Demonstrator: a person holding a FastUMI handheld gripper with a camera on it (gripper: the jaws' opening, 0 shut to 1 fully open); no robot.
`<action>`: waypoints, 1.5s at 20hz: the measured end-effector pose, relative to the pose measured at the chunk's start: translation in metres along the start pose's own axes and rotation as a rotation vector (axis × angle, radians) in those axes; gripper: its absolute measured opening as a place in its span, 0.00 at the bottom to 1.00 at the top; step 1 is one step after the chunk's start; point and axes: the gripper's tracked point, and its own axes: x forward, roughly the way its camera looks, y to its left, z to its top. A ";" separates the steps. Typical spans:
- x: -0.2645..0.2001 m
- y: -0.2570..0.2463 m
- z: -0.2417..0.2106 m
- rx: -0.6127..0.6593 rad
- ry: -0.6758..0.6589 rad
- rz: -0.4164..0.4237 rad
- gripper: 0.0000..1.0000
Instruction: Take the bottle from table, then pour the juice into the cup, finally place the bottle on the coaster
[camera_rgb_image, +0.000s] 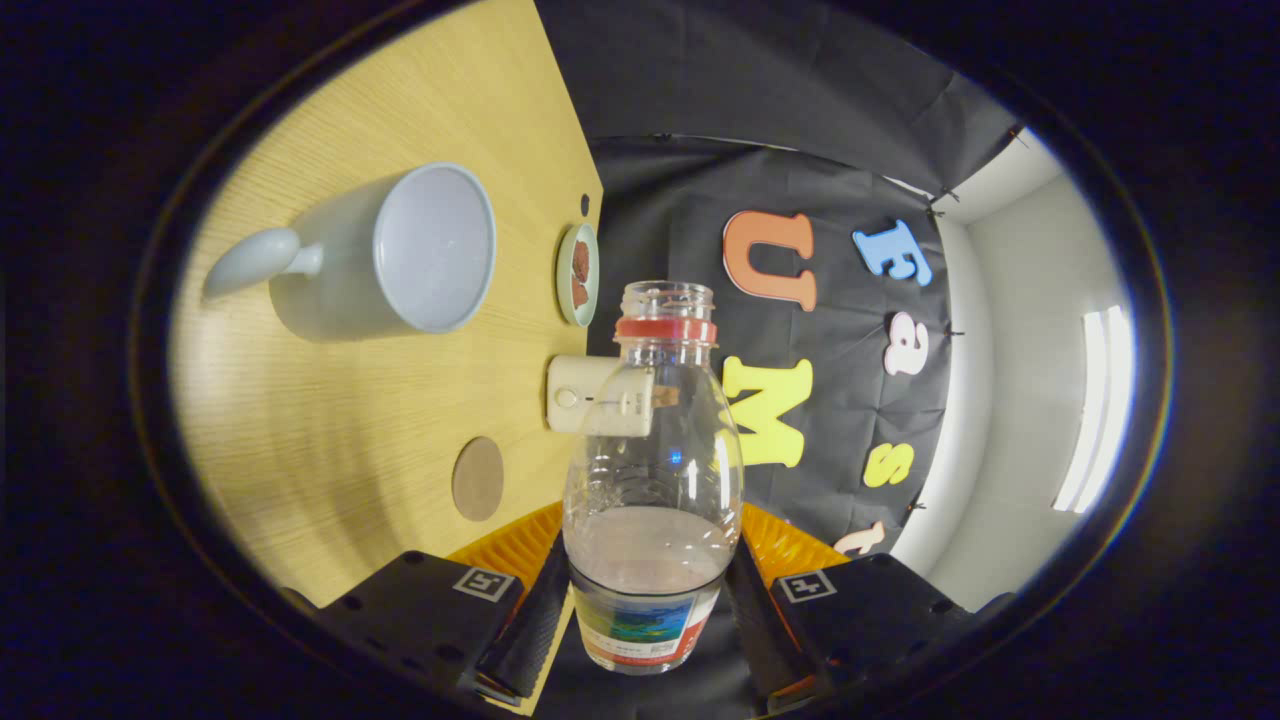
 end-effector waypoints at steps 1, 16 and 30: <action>-0.001 -0.001 0.003 -0.008 -0.004 -0.005 0.81; -0.008 -0.010 0.005 -0.170 0.009 -0.056 0.81; -0.015 -0.024 0.006 -0.223 0.011 -0.100 0.81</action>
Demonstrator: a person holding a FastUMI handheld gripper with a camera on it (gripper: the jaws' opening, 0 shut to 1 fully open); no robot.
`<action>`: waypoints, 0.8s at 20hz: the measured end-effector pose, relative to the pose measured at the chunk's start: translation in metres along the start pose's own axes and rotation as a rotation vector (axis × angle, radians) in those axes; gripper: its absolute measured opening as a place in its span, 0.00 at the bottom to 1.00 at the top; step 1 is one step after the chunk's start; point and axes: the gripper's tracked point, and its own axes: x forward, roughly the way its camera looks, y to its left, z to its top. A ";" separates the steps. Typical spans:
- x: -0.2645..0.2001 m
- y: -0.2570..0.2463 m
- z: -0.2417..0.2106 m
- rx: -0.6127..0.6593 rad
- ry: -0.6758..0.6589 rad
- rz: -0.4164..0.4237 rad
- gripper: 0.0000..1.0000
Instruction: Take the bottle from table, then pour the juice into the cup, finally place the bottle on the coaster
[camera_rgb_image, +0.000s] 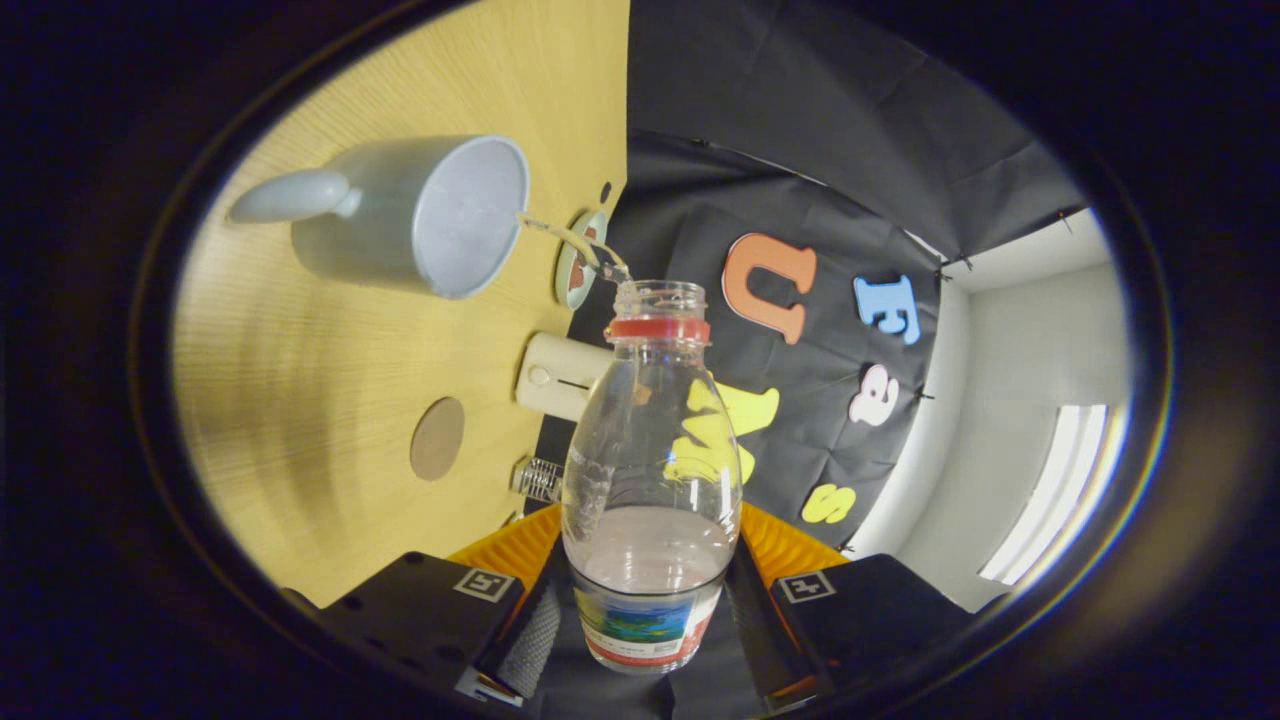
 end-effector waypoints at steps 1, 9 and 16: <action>0.001 -0.001 0.000 -0.001 0.000 -0.001 0.81; 0.001 -0.005 -0.004 -0.037 0.016 0.000 0.81; 0.004 -0.011 -0.009 -0.071 0.025 -0.008 0.81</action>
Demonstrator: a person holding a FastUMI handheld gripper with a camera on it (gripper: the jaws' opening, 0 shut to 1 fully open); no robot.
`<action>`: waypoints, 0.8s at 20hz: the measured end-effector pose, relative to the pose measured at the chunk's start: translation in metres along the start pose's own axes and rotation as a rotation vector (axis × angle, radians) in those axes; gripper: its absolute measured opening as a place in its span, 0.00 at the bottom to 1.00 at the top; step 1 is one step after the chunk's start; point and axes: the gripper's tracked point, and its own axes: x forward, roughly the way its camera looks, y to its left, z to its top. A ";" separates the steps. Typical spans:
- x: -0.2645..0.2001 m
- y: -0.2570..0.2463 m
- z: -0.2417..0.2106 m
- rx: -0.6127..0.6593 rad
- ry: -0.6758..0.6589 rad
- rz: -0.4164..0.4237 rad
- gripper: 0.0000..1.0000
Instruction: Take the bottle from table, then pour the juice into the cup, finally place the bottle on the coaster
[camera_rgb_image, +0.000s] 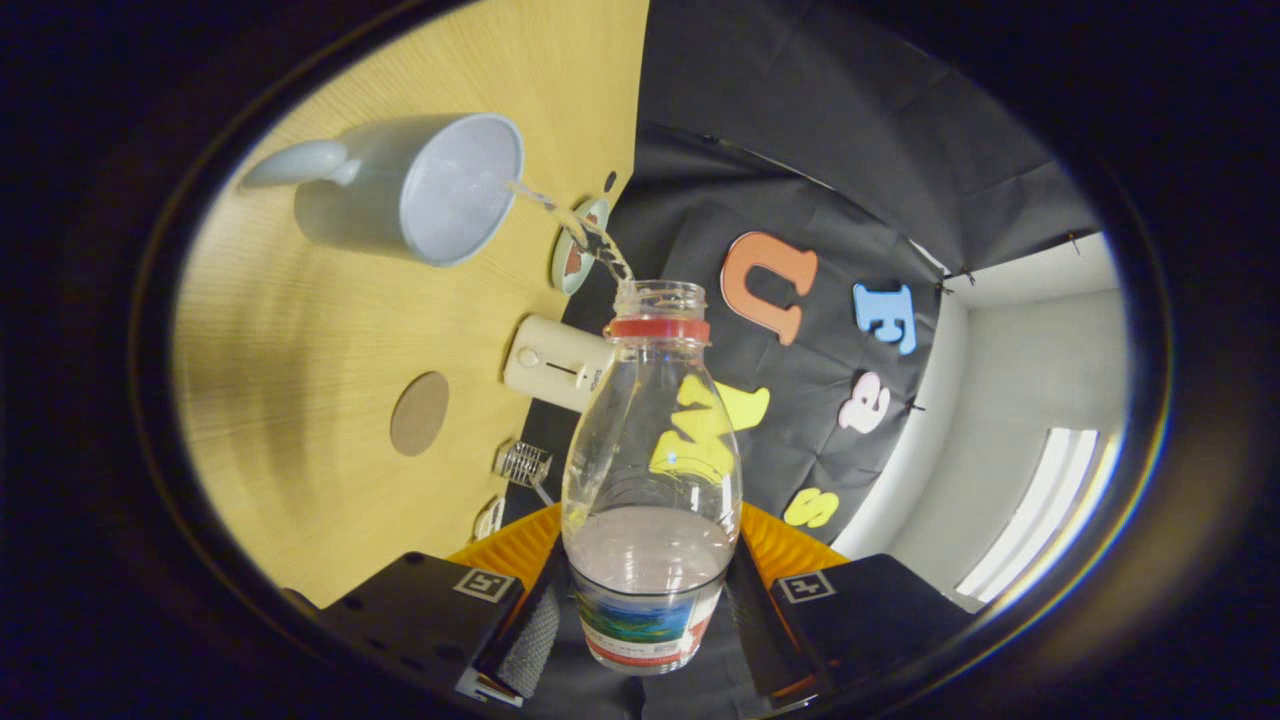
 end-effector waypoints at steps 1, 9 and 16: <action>0.000 0.000 0.000 -0.004 0.001 0.001 0.81; -0.001 -0.005 0.001 -0.032 0.001 0.006 0.81; -0.006 -0.012 0.002 -0.073 -0.015 -0.007 0.81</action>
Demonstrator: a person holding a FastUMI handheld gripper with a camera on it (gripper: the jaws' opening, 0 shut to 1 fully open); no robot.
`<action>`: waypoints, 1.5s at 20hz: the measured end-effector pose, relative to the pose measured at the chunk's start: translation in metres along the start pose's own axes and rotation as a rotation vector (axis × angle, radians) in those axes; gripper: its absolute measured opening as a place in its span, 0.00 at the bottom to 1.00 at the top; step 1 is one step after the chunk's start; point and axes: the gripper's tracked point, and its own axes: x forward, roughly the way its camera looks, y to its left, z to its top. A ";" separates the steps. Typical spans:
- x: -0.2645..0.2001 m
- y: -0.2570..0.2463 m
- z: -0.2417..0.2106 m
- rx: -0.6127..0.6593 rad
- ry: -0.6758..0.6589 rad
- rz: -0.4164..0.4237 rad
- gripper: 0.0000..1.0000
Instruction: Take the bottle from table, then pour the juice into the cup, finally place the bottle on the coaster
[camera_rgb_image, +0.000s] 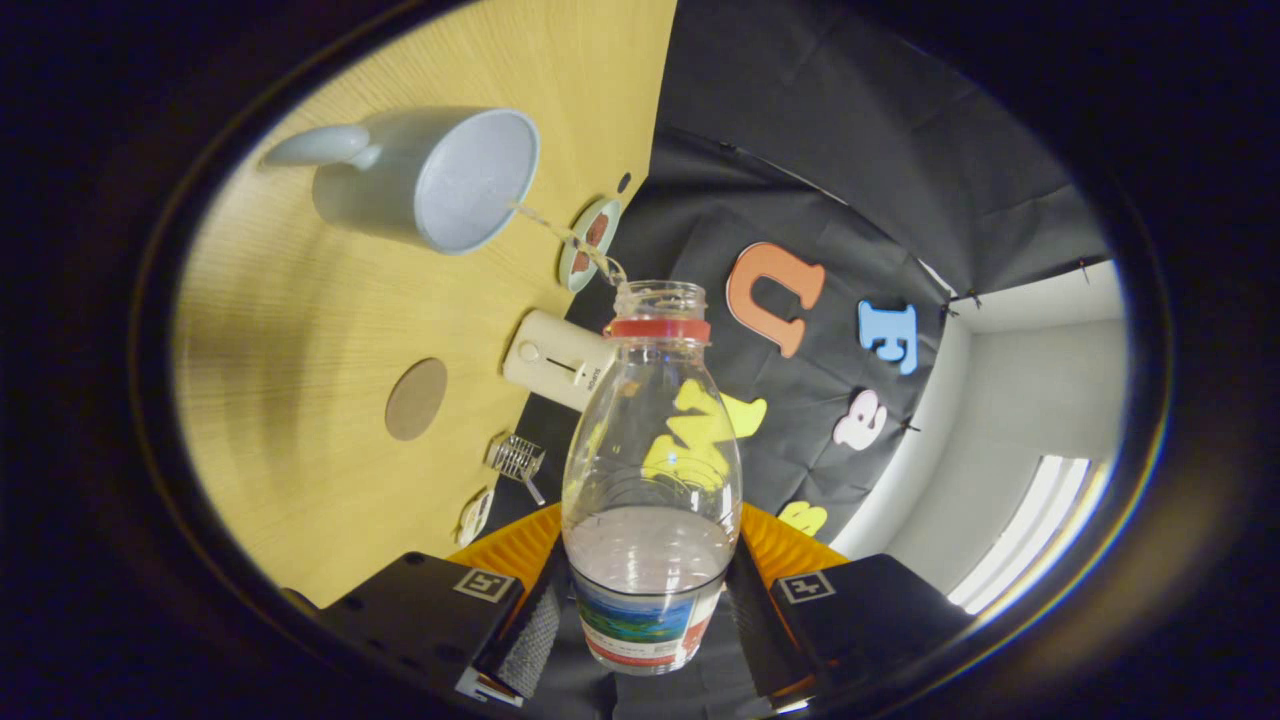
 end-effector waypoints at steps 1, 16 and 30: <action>0.000 -0.001 0.000 -0.005 -0.003 -0.001 0.81; 0.002 -0.016 0.014 -0.091 -0.033 -0.012 0.81; -0.003 -0.041 0.014 -0.204 -0.036 -0.051 0.80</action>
